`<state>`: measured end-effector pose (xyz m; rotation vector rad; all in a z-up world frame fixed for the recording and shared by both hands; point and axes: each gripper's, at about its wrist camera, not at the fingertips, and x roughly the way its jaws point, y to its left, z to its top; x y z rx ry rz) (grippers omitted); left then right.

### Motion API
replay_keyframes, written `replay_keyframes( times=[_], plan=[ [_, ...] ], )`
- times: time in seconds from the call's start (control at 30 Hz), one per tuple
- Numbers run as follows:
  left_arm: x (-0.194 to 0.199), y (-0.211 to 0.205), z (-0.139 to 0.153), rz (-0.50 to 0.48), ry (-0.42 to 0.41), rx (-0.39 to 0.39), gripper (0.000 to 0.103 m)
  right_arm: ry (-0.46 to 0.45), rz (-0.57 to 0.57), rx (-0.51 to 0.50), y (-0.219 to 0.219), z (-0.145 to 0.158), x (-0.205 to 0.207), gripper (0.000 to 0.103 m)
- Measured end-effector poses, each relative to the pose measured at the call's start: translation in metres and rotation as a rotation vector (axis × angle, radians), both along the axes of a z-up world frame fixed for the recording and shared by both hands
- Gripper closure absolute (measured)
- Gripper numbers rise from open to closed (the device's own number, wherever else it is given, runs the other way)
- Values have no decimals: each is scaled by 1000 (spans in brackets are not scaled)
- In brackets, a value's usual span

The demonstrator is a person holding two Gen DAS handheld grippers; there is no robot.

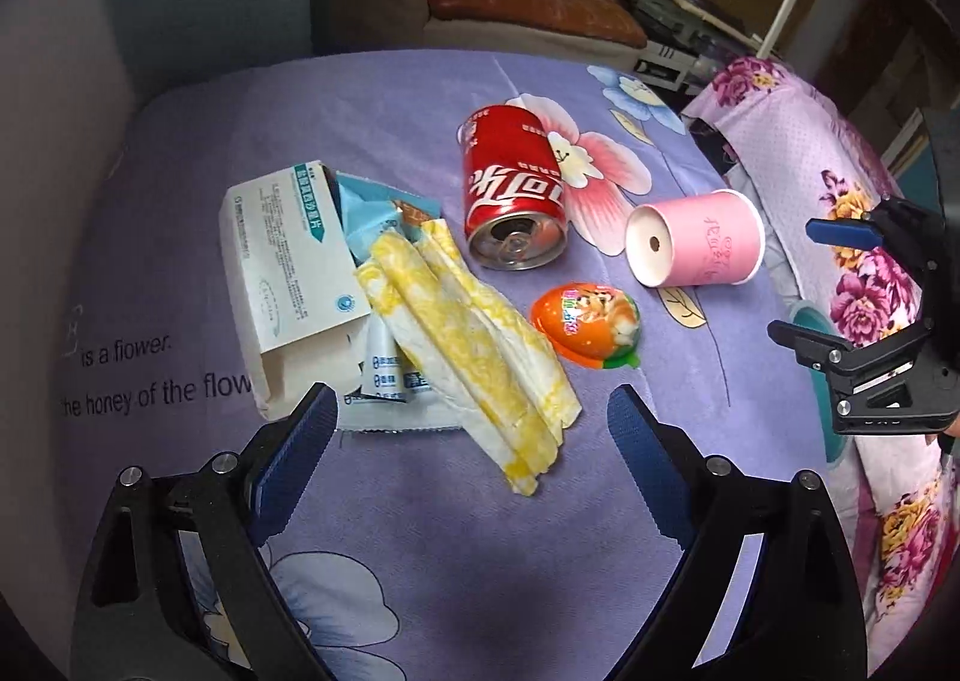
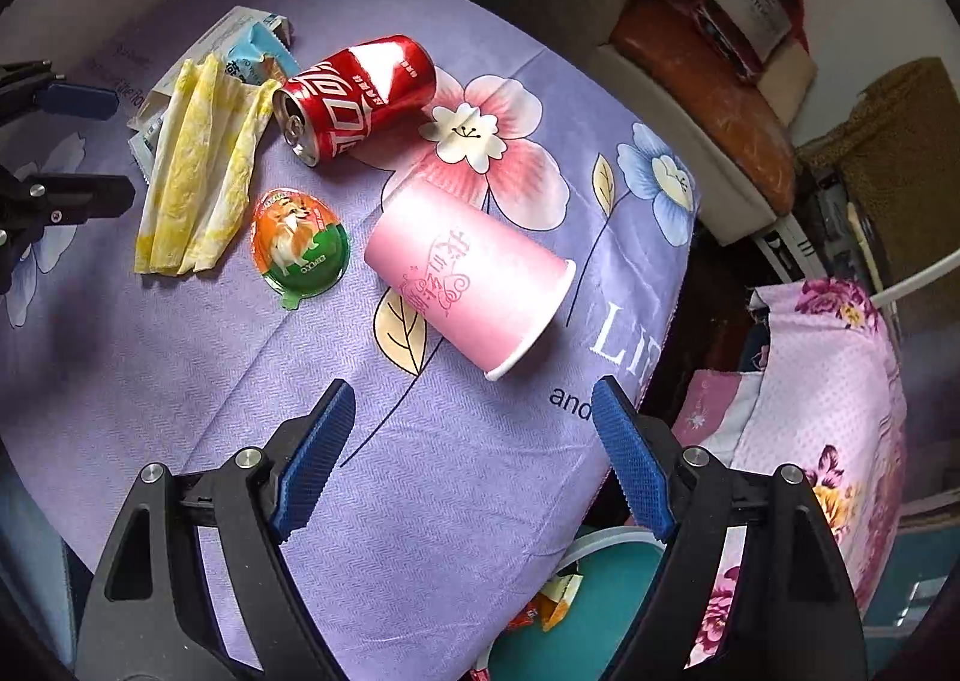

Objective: Collect trash
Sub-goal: 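Move both tools to the pink cup and red Coca-Cola can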

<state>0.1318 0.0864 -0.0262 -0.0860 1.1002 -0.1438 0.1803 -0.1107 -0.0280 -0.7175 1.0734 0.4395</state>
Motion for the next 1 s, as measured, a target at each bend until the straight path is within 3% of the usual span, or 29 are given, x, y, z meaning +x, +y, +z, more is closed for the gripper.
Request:
replay_keyframes(
  times=[0.3, 0.53, 0.6, 0.7, 1.0],
  plan=[
    [29, 42, 1, 43, 13, 20, 11, 59, 228, -182, 48, -18, 36, 26],
    [56, 42, -1, 37, 28, 0, 11, 113, 286, -266, 57, -46, 57, 26],
    [62, 36, 0, 26, 26, 1, 11, 139, 279, -250, 55, -50, 60, 33],
    [73, 24, 4, 1, 18, 4, 11, 153, 239, -177, 48, -44, 63, 35],
    [107, -32, -3, -76, 29, 26, 11, 182, -33, 4, 3, -29, 87, 41]
  ],
)
